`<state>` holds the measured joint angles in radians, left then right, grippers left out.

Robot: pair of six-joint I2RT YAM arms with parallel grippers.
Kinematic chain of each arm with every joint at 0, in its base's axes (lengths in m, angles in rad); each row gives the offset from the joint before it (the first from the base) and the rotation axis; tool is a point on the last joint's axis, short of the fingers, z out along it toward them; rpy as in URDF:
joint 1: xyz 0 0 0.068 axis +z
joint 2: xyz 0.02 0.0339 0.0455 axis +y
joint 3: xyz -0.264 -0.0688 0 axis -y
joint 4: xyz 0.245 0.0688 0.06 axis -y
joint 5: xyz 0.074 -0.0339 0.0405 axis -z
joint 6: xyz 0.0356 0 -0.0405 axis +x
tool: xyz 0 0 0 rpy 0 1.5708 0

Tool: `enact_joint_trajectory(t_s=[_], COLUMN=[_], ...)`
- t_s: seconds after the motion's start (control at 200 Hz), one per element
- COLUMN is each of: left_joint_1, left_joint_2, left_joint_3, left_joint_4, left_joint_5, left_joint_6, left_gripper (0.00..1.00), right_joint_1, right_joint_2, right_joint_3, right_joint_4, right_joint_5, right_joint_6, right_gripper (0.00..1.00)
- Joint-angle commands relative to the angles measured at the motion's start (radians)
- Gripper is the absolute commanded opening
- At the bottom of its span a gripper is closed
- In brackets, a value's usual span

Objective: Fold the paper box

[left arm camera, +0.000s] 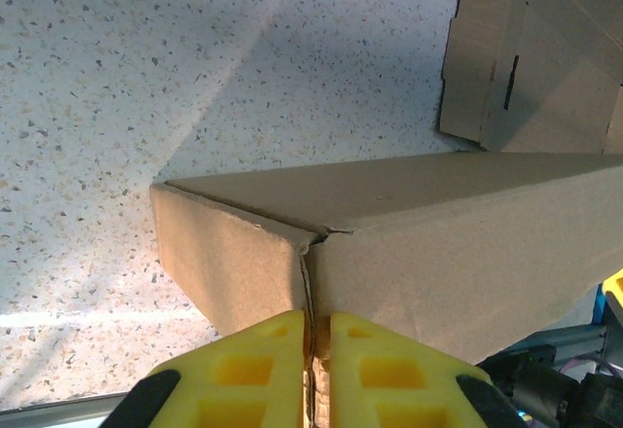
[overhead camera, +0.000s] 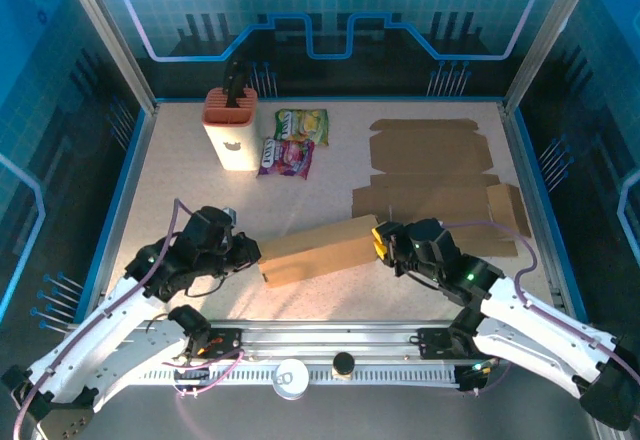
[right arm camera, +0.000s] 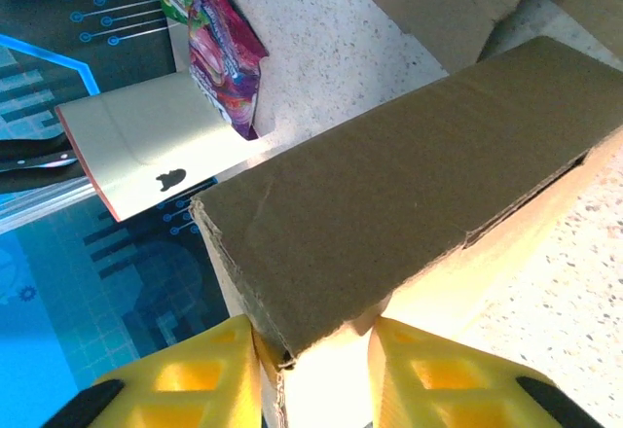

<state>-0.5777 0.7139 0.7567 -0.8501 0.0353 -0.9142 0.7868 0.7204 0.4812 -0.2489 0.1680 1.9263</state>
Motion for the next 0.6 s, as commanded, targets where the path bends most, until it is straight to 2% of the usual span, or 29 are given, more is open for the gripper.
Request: enact_joint_trajectory(t_s=[0.0,0.145,0.23,0.4,0.485,0.595], left_joint_1=[0.007,0.006,0.005,-0.008,-0.017,-0.032], left_joint_2=[0.008,0.009,0.011,0.015,0.022,0.028], left_joint_3=[-0.011,0.009,0.02,0.033,0.037,0.043], left_joint_4=[-0.11,-0.115,-0.121,-0.124,-0.12,-0.121], left_joint_5=[-0.011,-0.01,-0.012,-0.015,-0.016,-0.032], left_joint_6=[0.043,0.084,0.103,0.121,0.122,0.12], left_gripper=[0.11,0.06,0.06,0.05,0.04,0.04], right_joint_1=[0.011,-0.049,-0.144,-0.371,-0.403,-0.403], right_joint_2=[-0.027,-0.086,-0.101,-0.021,0.045,0.11], right_joint_3=[0.002,0.056,0.059,0.058,0.053,0.003], right_joint_4=[-0.243,-0.263,-0.235,-0.137,-0.072,0.08], right_joint_5=[0.04,0.012,-0.099,-0.444,-0.545,-0.625], right_joint_6=[-0.1,-0.32,-0.422,-0.484,-0.443,-0.302], right_gripper=[0.4,0.66,0.8,0.92,0.98,0.99])
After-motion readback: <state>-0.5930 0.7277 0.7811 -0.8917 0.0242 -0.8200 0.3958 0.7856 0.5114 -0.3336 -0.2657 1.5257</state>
